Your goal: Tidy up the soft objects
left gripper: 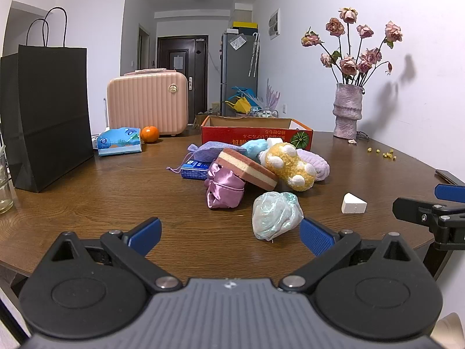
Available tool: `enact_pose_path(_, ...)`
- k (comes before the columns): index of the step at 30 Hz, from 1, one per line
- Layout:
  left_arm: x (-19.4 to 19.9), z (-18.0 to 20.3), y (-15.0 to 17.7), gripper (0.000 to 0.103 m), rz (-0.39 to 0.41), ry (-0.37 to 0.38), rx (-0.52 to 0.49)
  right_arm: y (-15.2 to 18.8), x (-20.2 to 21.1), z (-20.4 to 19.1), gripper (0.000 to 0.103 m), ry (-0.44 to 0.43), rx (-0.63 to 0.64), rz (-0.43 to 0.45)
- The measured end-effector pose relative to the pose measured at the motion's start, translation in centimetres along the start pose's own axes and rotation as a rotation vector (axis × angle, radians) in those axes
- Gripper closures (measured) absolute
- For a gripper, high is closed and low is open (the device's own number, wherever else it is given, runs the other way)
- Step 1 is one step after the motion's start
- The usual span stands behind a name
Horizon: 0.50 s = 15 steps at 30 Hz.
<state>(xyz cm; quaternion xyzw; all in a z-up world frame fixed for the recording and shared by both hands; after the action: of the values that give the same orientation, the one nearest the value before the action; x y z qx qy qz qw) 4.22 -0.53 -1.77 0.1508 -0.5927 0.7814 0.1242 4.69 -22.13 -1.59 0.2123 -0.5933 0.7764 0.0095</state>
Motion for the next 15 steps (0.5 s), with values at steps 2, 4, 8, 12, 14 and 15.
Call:
enact_pose_path(2, 0.01, 0.02, 0.01, 0.000, 0.000, 0.000, 0.000, 0.04, -0.04, -0.03, 0.000, 0.000, 0.000, 0.001)
enact_pose_path(4, 0.01, 0.01, 0.00, 0.000, 0.000, 0.000, 0.000, 0.06, -0.07, -0.05, 0.000, 0.001, 0.001, 0.001)
enact_pose_path(8, 0.02, 0.02, 0.00, 0.000, 0.000, 0.000, 0.000, 0.08, -0.10, -0.06, 0.000, 0.001, 0.001, 0.001)
enact_pose_path(12, 0.03, 0.03, 0.00, 0.000, 0.000, -0.001, -0.001, 0.09, -0.12, -0.08, 0.000, 0.001, 0.001, 0.002)
enact_pose_path(14, 0.03, 0.03, 0.00, 0.000, 0.000, -0.001, -0.001, 0.11, -0.14, -0.10, 0.000, 0.001, 0.001, 0.002)
enact_pose_path(15, 0.05, 0.08, 0.01, 0.000, 0.000, -0.001, 0.000, 0.11, -0.15, -0.11, 0.000, 0.001, 0.002, 0.002)
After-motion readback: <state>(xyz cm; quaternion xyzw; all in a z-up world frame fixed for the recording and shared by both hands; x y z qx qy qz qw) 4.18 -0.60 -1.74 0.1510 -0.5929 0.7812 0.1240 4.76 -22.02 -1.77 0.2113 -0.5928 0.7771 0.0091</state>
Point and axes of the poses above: each gripper's, at about its wrist camera, not at the fingertips, and x roughly against the way its jaws point, z to its right, y to its underside, the point moved 5 cm from there along -x, roughly the way its jaws point, and after that the axes turned 15 degrees about x, right-handed, at the moved point
